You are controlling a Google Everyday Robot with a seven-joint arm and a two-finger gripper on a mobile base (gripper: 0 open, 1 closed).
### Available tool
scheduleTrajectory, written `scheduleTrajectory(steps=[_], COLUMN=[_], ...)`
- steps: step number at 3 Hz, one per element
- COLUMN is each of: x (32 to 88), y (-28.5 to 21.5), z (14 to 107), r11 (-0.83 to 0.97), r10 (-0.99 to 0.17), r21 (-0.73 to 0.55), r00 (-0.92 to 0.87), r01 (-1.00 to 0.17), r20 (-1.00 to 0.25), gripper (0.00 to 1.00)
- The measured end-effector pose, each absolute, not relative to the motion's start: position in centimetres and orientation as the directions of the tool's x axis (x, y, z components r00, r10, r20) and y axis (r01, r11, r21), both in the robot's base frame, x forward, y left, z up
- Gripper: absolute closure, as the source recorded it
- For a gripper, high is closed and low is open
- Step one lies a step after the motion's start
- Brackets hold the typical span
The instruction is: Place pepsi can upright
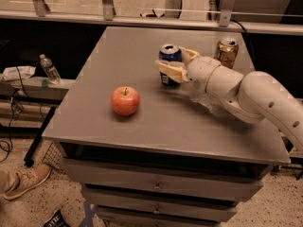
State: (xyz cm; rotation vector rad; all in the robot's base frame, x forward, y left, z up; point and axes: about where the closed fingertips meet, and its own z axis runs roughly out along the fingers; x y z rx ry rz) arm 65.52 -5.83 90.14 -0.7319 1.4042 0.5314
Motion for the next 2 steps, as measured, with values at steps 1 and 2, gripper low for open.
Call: scheduleTrajectory(steps=[1,2], x=[65.5,65.47], y=[-5.6,-5.58], z=[90.18,90.21], r11=[0.675,0.675], r10=[-0.088,-0.089], r21=[-0.142,-0.143], r00=[0.113,0.113], r01=[-0.724,-0.724], r20=[-0.99,-0.99], gripper=[0.0,0.0])
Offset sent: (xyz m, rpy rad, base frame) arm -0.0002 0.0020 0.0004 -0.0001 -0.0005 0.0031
